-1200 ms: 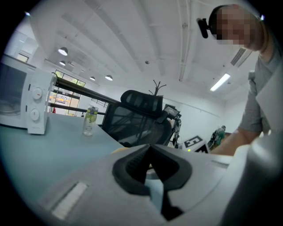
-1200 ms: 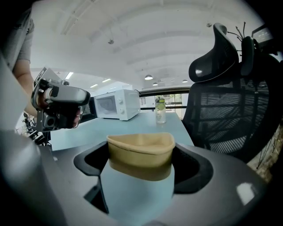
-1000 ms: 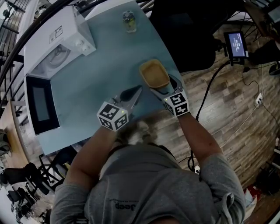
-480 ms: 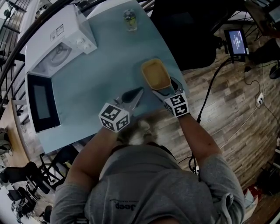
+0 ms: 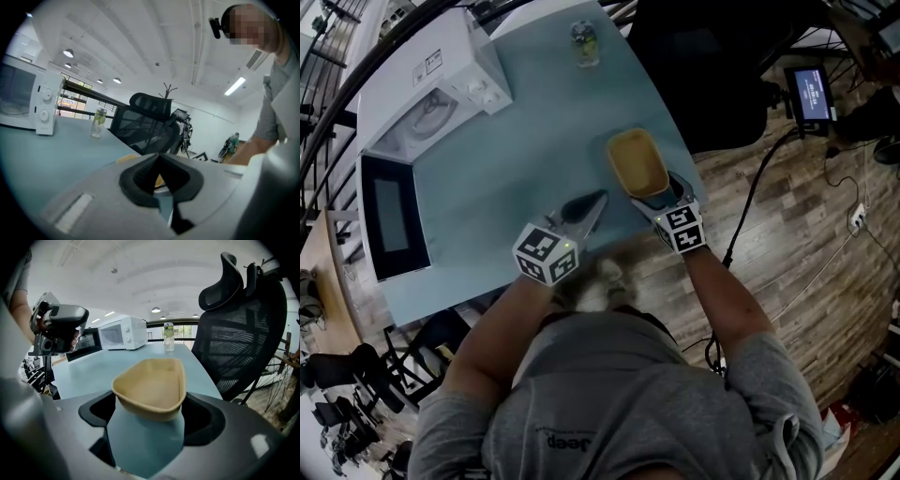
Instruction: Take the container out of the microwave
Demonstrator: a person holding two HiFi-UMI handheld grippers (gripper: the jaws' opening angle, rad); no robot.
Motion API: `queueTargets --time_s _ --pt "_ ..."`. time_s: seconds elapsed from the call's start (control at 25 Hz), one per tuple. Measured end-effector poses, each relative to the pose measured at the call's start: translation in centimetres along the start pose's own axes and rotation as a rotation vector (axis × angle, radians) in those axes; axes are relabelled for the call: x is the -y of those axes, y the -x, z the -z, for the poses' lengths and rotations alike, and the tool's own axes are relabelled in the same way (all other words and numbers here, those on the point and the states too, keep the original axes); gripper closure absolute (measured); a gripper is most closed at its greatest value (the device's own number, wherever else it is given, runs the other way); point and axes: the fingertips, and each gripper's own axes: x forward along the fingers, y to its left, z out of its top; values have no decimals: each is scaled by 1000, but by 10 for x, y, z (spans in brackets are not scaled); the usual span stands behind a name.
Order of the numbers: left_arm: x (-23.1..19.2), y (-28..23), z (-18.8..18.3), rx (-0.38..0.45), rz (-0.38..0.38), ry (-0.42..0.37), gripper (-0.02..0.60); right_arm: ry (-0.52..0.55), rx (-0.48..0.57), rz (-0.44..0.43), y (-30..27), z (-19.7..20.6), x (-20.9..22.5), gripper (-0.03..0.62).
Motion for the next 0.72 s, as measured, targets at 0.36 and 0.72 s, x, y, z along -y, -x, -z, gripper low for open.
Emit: queueTargets --time_s 0.36,0.72 --pt "-3 6 4 -3 -9 5 552 42 -114 5 -10 21 -3 160" --pt "-8 32 -8 22 -32 9 552 -36 -55 -3 14 2 -5 89"
